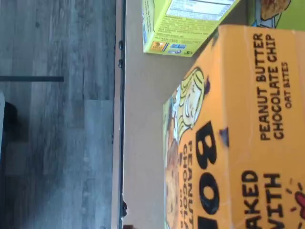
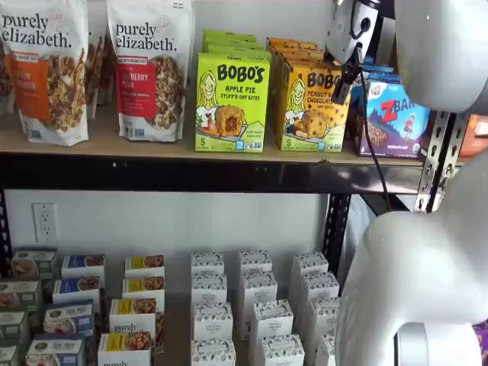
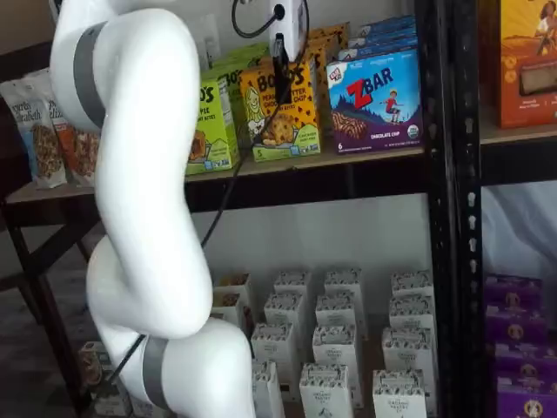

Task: Pick up the orange box on the top shelf, the fifth box from the left

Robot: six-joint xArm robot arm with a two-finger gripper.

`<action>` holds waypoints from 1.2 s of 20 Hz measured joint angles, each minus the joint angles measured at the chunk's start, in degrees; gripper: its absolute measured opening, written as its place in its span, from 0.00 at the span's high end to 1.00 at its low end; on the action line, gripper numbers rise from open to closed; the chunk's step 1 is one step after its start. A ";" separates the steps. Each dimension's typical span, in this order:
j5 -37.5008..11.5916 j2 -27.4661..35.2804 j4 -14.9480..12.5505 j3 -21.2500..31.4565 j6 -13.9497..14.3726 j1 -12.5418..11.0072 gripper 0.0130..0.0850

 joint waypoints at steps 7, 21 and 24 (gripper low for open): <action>-1.55 -0.69 -1.35 0.85 -0.24 0.05 0.00; 0.62 0.31 -3.04 -0.35 0.02 0.44 0.00; 0.78 0.43 -3.06 -0.43 0.05 0.48 0.00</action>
